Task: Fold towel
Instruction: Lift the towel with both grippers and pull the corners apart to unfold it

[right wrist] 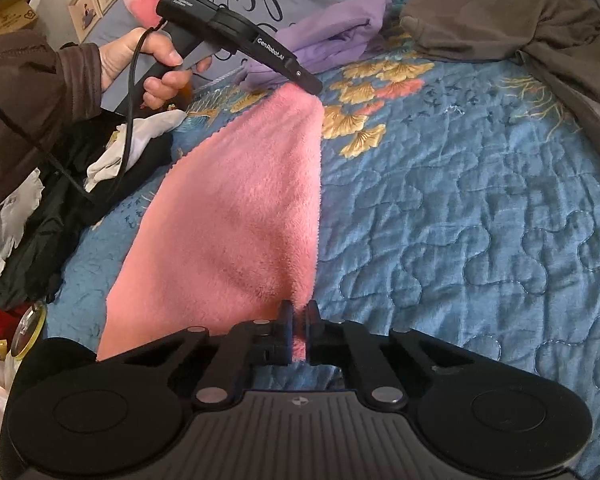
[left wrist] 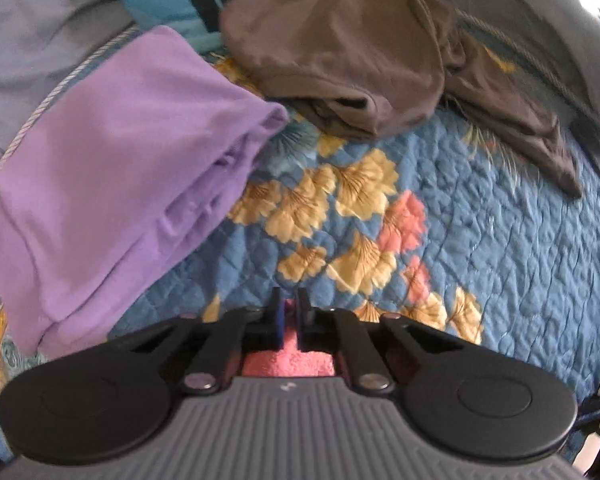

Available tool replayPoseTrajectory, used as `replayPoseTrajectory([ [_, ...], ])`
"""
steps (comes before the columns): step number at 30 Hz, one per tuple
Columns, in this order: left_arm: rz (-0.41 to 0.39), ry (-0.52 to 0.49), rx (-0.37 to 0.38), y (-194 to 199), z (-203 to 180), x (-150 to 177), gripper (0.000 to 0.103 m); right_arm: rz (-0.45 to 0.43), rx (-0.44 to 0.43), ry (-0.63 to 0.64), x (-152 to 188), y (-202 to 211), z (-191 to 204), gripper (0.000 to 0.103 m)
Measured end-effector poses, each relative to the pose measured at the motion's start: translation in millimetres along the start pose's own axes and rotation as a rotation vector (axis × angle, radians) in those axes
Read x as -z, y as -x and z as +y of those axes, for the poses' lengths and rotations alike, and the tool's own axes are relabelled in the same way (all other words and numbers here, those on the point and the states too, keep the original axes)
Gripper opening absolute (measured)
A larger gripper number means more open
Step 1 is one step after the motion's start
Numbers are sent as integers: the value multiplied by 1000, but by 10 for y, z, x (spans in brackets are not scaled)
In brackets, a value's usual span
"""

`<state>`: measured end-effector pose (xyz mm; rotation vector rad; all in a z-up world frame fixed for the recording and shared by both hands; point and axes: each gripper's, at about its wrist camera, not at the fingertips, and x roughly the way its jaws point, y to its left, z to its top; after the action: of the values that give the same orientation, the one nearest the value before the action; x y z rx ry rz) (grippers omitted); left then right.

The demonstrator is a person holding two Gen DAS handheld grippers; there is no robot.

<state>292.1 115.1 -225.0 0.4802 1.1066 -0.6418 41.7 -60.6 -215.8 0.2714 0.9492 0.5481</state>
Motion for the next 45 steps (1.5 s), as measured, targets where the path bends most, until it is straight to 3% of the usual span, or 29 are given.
replayPoseTrajectory([
  [8, 9, -2, -4, 152, -15, 72, 4, 1, 12, 28, 23, 9, 55, 5],
  [18, -90, 46, -13, 378, 45, -24, 4, -29, 11, 27, -9, 75, 46, 5],
  [23, -171, 74, 4, 671, 6, -44, 3, -88, 14, 53, -60, 269, 120, 4],
  [28, -312, 182, 6, 1176, 164, 62, 3, -136, 91, 111, -198, 540, 134, 3],
  [32, -454, 298, 24, 1605, 308, 276, 4, -182, 164, 166, -546, 825, 72, 3],
  [38, -644, 472, 66, 2147, 526, 659, 3, -280, 263, 342, -1362, 1350, 243, 3],
  [45, -727, 549, 60, 2754, 723, 865, 3, -373, 395, 535, -2131, 1636, 642, 3],
])
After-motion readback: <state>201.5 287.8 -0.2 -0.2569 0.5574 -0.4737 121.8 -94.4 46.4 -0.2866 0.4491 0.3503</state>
